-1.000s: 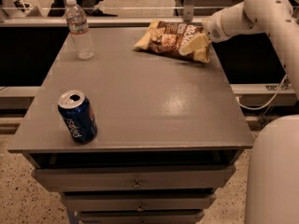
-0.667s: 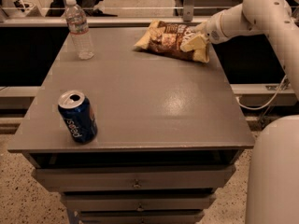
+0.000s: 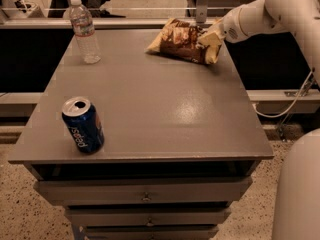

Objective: Move brown chip bag near pepsi can

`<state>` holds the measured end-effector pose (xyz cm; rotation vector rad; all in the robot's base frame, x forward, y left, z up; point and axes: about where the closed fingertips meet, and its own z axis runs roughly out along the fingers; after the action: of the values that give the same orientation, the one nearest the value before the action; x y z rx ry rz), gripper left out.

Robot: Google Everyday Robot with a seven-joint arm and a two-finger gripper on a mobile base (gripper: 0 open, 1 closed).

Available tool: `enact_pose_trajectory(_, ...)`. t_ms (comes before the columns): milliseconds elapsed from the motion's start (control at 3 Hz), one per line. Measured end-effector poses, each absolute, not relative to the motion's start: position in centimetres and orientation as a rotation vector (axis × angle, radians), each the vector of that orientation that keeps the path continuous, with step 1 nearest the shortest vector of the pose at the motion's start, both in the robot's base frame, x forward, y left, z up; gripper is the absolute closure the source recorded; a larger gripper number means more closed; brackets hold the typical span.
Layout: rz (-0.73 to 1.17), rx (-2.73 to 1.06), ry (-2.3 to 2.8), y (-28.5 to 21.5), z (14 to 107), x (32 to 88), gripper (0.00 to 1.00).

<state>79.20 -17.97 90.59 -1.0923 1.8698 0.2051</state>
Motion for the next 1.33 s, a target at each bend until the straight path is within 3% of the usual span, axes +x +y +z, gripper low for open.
enact_pose_trajectory(333,0.19,-1.088,1.824,-18.0,94.3,77.1,1.0)
enact_pose_trajectory(1000,0.167,-1.001,1.813,-19.1,100.5,69.7,1.0)
enact_pose_trajectory(1333,0.23,-0.95,1.876,-17.9,99.3,65.4,1.0)
